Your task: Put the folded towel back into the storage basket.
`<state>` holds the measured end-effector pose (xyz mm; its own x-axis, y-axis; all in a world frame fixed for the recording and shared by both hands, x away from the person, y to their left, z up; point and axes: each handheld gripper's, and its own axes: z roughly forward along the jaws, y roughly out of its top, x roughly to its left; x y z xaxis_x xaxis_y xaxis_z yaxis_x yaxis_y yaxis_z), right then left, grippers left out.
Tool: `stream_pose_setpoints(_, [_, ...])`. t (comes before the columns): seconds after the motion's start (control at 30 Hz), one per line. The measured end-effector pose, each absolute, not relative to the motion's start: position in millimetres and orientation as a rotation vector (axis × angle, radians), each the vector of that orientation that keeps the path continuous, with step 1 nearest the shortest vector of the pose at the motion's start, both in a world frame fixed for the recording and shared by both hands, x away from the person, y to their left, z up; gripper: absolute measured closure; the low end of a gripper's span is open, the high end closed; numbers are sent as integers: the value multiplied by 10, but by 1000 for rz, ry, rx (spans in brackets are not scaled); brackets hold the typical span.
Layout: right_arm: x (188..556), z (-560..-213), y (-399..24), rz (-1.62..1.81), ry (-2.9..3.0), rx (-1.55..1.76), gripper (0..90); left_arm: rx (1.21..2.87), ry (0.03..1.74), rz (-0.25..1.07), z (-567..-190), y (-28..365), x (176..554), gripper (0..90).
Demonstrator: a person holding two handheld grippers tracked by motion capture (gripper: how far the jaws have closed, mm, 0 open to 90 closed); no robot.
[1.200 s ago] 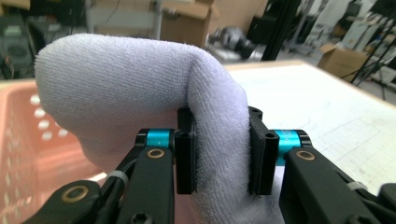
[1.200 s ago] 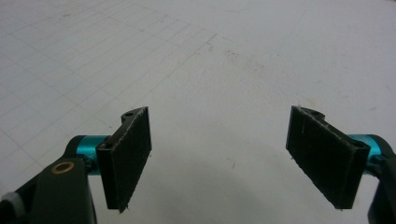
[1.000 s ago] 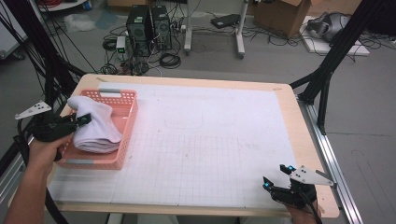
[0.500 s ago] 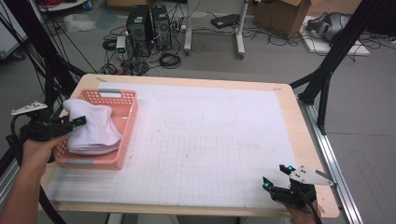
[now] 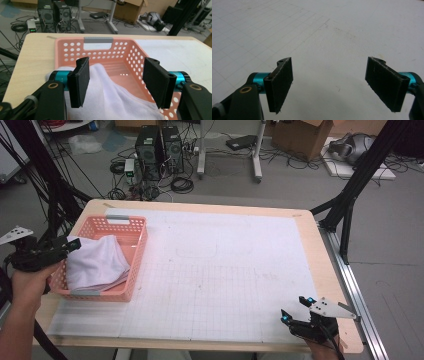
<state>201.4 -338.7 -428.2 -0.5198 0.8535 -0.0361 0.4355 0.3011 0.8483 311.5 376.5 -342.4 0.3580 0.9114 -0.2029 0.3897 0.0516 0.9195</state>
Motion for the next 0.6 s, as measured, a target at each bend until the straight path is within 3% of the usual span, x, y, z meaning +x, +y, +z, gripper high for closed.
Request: stream_pose_setpoints(0.6, [2009,-4280,-3407,1131,2082,1149,213,1728,1300,583,-3641,3356,3384,354])
